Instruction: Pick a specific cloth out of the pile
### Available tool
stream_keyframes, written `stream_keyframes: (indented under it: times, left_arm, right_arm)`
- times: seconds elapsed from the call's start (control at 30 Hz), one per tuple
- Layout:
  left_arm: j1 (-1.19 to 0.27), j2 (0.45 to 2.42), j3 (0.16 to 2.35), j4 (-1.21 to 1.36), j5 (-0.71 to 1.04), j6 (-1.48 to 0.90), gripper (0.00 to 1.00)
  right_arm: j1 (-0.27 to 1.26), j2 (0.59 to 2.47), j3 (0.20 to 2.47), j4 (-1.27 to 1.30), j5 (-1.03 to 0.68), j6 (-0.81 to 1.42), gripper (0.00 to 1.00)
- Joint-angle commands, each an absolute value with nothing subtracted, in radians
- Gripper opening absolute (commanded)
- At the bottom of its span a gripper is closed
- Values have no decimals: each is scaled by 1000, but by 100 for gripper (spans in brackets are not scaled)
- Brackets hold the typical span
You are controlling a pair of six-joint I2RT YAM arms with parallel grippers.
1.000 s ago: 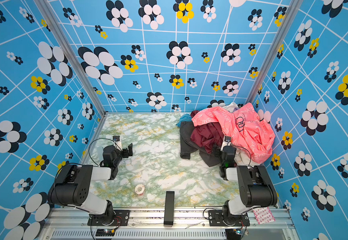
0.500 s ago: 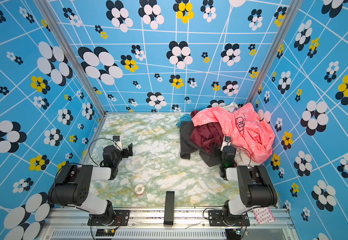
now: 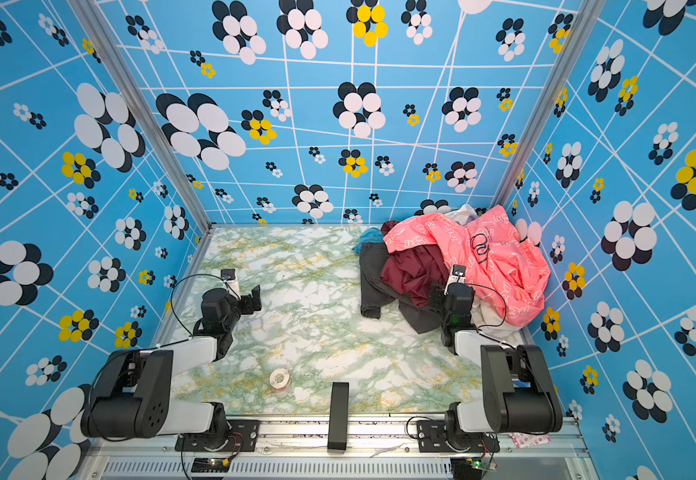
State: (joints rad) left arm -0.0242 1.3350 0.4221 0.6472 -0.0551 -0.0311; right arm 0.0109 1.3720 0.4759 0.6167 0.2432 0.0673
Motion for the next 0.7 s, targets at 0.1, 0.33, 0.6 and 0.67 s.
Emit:
stream_keyframes:
  times: [0.1,0.33,0.6,0.67]
  left_arm:
    - [-110,1139,503,285,-200,-82,96]
    - [-161,1010,588,71,-184,-248,92]
    - [-194,955,638,-51,-122,-401,90]
    - [-200,948,645,-64,-99,-417,92]
  right_arm:
    - [32,1174,553,207,317,126,96]
    - [99,1049,755,-182,328,157,95]
    - [223,1135,1038,-511,271,220,96]
    - [271,1184,1089,-558,301,208,96]
